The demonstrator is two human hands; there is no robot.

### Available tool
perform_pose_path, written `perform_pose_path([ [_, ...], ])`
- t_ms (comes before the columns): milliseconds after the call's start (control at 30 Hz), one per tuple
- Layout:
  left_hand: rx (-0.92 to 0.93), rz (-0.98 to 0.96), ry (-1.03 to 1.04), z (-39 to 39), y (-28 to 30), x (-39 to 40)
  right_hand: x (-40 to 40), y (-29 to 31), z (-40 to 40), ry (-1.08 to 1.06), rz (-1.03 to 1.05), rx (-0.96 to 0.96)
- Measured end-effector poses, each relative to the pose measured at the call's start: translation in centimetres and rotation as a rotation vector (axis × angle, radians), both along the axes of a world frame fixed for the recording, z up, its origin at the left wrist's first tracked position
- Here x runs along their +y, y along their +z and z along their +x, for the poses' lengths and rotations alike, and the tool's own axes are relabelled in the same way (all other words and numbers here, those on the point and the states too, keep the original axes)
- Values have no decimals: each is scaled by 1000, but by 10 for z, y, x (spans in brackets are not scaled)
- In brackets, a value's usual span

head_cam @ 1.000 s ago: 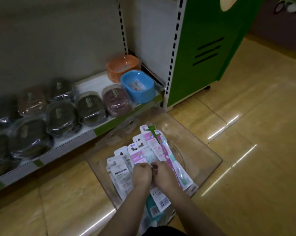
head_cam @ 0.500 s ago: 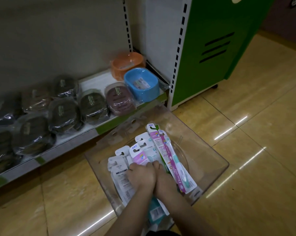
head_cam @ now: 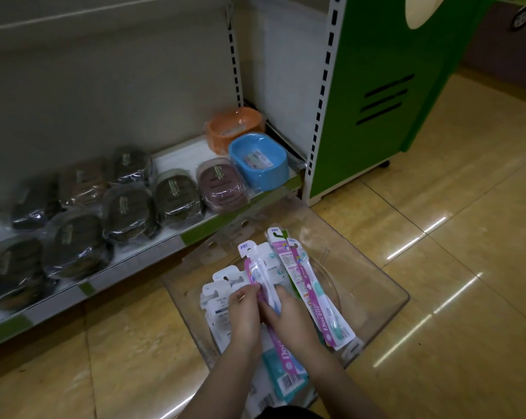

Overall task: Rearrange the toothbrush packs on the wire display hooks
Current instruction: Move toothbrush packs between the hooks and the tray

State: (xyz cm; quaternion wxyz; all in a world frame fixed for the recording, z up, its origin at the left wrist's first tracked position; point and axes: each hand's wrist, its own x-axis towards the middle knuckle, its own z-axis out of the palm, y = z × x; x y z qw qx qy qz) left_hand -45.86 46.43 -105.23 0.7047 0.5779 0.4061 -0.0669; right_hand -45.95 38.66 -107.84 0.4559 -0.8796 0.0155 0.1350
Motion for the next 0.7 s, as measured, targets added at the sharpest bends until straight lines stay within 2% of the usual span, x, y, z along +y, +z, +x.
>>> perform_pose_path([
  [133,-13,-91,-152,-1,10,9,-1,8,1,-117,157,-30],
  [300,-137,-73,-246,7,26,19,4,26,11,-183,309,-51],
  [533,-286,-47,-231,24,59,43,16,64,34,-202,420,-136],
  [700,-424,-68,-200,39,95,66,28,102,56,-132,443,-223],
])
